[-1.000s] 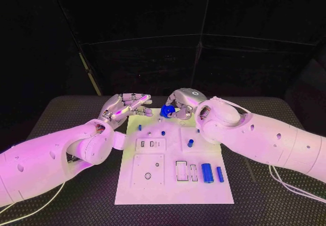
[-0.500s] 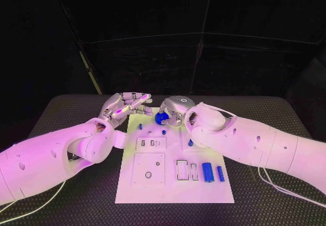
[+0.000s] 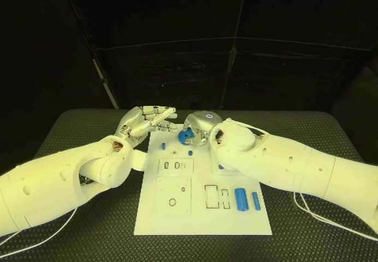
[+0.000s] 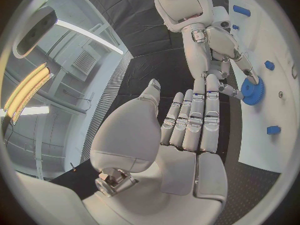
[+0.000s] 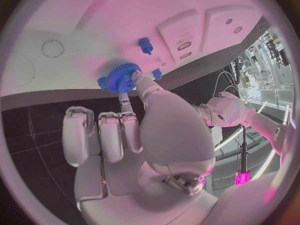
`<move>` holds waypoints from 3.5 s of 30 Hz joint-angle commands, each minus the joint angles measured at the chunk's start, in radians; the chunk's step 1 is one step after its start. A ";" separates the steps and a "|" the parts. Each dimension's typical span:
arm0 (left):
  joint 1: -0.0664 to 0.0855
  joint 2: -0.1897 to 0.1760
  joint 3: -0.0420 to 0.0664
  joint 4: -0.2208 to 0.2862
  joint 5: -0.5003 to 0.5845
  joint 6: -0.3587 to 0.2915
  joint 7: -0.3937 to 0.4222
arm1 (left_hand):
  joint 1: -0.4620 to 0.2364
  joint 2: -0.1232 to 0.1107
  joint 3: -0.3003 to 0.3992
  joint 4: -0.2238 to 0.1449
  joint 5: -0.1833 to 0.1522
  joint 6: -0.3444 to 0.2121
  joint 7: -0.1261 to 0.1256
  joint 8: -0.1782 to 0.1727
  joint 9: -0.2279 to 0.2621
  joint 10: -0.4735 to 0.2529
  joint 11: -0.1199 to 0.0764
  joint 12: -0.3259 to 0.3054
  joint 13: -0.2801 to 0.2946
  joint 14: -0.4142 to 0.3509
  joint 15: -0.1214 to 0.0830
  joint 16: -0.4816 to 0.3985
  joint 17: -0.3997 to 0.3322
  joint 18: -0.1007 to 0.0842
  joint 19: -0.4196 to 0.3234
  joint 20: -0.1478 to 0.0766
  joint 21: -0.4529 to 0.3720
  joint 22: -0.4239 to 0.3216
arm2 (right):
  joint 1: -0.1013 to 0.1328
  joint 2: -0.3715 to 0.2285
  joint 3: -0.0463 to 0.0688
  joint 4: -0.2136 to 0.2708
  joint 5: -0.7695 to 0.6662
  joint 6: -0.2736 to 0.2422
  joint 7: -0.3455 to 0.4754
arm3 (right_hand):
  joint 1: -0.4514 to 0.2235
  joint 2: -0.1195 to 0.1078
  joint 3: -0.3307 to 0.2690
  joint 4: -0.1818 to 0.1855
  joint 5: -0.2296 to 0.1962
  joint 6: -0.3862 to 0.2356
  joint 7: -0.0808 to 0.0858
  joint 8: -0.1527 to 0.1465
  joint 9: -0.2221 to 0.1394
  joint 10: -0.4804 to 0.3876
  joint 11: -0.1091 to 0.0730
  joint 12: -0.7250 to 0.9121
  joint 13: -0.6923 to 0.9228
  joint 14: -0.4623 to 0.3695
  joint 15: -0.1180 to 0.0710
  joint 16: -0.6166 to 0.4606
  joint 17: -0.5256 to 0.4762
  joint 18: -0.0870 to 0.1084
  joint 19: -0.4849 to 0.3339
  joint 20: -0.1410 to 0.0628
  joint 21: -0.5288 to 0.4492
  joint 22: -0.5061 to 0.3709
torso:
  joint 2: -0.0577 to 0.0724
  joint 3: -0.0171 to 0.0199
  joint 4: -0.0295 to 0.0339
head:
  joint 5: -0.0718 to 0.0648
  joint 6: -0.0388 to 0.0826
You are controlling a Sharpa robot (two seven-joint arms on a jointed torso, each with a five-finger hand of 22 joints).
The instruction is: Assemble the parts on the task board
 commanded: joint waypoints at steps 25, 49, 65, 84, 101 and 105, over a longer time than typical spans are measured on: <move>0.003 0.001 0.001 0.000 -0.004 0.007 0.008 | 0.001 0.011 -0.007 0.001 0.004 0.004 0.003 -0.005 -0.002 0.006 0.003 -0.005 -0.001 0.002 0.003 -0.005 0.003 0.009 0.004 0.001 0.001 -0.002 | 0.001 0.008 -0.001 -0.025 0.025 0.087 -0.001 | -0.118 -0.020 -0.026 0.050 -0.033 -0.084 0.023 -0.081 0.009 0.027 0.023 -0.017 0.149 0.080 0.018 0.005 0.139 -0.014 0.005 0.027 0.004 0.078 | 0.000 0.0003 -0.0016 | -0.002 -0.003; 0.003 -0.009 0.001 -0.008 -0.004 0.011 0.005 | 0.001 0.011 -0.007 0.000 0.004 0.004 0.003 -0.006 -0.002 0.006 0.003 -0.005 -0.001 0.002 0.003 -0.005 0.003 0.010 0.004 0.001 0.000 -0.002 | 0.000 -0.208 -0.001 0.135 0.219 -0.215 0.176 | -0.140 -0.018 -0.037 0.083 0.004 -0.089 0.030 -0.113 0.002 0.041 0.029 -0.001 0.170 0.083 0.022 0.011 0.158 -0.018 0.018 0.029 0.012 0.099 | -0.002 0.0022 -0.0041 | -0.010 0.013; 0.003 -0.001 0.001 -0.012 -0.004 0.020 0.004 | 0.002 0.011 -0.008 0.000 0.004 0.004 0.003 -0.006 -0.002 0.006 0.003 -0.006 -0.001 0.002 0.003 -0.006 0.003 0.010 0.004 0.001 0.000 -0.002 | 0.000 -0.504 0.008 0.167 0.541 -0.041 0.393 | -0.016 -0.053 -0.047 -0.030 -0.011 -0.052 0.014 -0.117 0.003 0.034 0.015 -0.010 0.161 0.080 0.009 0.007 0.146 -0.015 0.008 0.019 0.006 0.087 | -0.001 0.0056 -0.0049 | -0.033 0.024; 0.001 0.010 0.001 -0.023 -0.004 0.024 0.004 | 0.002 0.011 -0.008 0.000 0.004 0.004 0.003 -0.006 -0.002 0.006 0.003 -0.006 -0.001 0.002 0.003 -0.006 0.003 0.010 0.004 0.001 0.000 -0.002 | -0.012 -0.467 0.009 0.027 0.545 0.039 0.396 | -0.010 -0.047 -0.055 -0.036 -0.013 -0.063 0.020 -0.126 0.002 0.033 0.019 -0.012 0.160 0.080 0.012 0.007 0.146 -0.015 0.007 0.020 0.005 0.086 | 0.001 0.0054 -0.0008 | -0.033 0.015; 0.001 0.011 0.001 -0.028 -0.004 0.025 0.004 | 0.002 0.011 -0.008 0.000 0.004 0.004 0.003 -0.006 -0.002 0.006 0.003 -0.006 -0.001 0.002 0.003 -0.006 0.003 0.010 0.004 0.001 0.000 -0.002 | -0.022 -0.434 0.009 -0.011 0.527 0.077 0.385 | -0.011 -0.023 -0.064 -0.043 -0.003 -0.022 0.018 -0.111 0.008 0.037 0.018 -0.009 0.165 0.081 0.014 0.008 0.149 -0.015 0.009 0.023 0.006 0.088 | 0.001 0.0052 -0.0004 | -0.032 0.005; 0.001 0.011 0.001 -0.029 -0.004 0.025 0.004 | 0.004 0.013 -0.008 -0.002 0.004 0.006 0.002 -0.007 -0.002 0.008 0.002 -0.008 0.000 0.002 0.003 -0.007 0.005 0.010 0.003 0.001 0.000 -0.002 | -0.023 -0.429 0.009 -0.016 0.524 0.077 0.383 | -0.012 -0.017 -0.065 -0.044 -0.002 -0.011 0.017 -0.108 0.009 0.038 0.017 -0.007 0.167 0.081 0.013 0.008 0.150 -0.016 0.009 0.022 0.006 0.089 | 0.001 0.0055 -0.0009 | -0.031 0.003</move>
